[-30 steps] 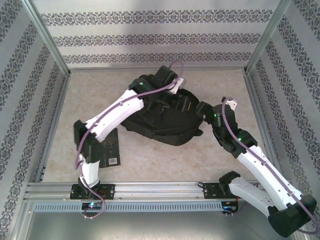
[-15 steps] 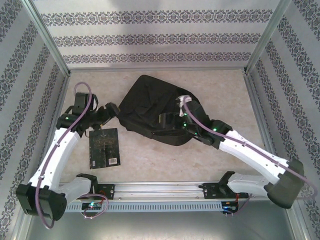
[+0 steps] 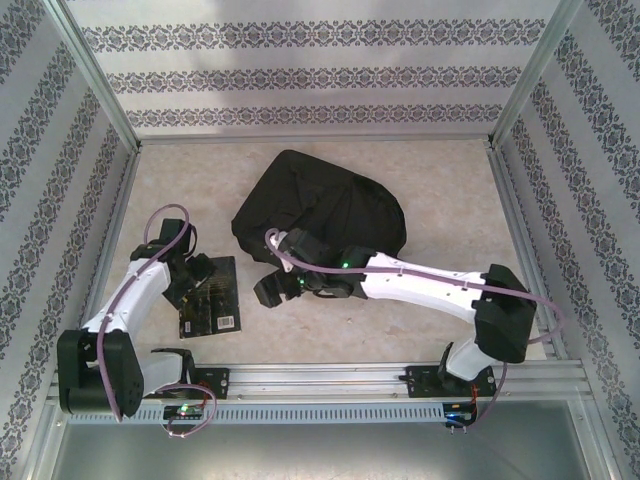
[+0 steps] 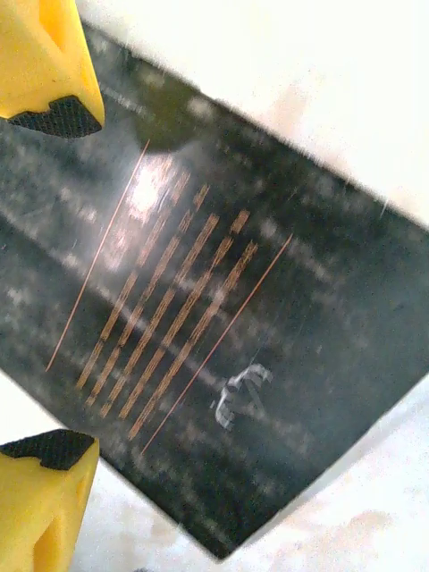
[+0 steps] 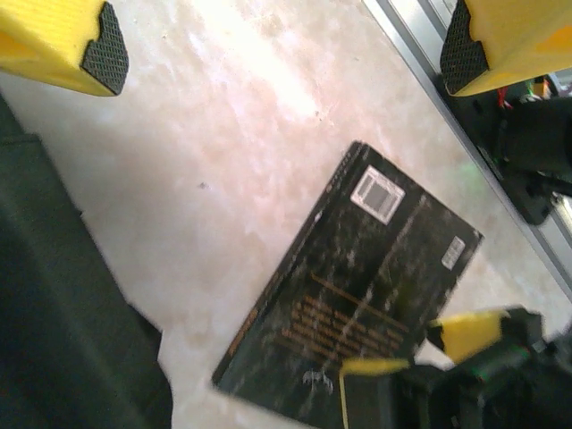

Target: Pack books, pencil case, and school supplies into a backpack

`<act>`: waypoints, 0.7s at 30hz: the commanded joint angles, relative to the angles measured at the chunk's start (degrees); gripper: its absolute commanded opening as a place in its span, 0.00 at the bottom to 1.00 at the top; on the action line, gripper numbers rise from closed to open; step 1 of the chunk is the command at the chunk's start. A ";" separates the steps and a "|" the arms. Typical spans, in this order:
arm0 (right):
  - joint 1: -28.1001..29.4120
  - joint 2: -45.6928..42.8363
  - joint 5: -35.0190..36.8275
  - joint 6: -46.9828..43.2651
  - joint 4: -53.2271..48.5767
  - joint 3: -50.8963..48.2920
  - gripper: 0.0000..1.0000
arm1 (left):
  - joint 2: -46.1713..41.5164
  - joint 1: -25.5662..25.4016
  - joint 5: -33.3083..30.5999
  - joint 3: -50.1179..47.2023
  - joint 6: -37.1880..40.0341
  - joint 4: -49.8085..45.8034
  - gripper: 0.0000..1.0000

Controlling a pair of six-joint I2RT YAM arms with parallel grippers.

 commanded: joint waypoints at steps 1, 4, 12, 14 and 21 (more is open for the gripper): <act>0.13 1.70 -0.47 0.07 -0.98 1.66 0.91 | 0.12 0.45 -2.66 -1.80 -1.48 0.69 0.86; 0.11 2.69 -0.29 -0.06 -1.15 2.00 0.91 | 1.79 0.35 1.70 -5.33 -3.36 3.78 0.86; -0.52 3.38 0.39 -0.41 -2.36 1.85 0.92 | -1.15 -2.17 13.37 -12.16 -6.54 10.51 0.85; -0.65 3.33 0.31 -0.35 -2.51 1.94 0.92 | -3.96 -4.20 15.21 -13.20 -8.46 10.66 0.85; -2.11 3.59 -2.06 0.28 -2.18 1.68 0.91 | -12.02 -17.22 16.02 -14.36 -15.11 11.51 0.85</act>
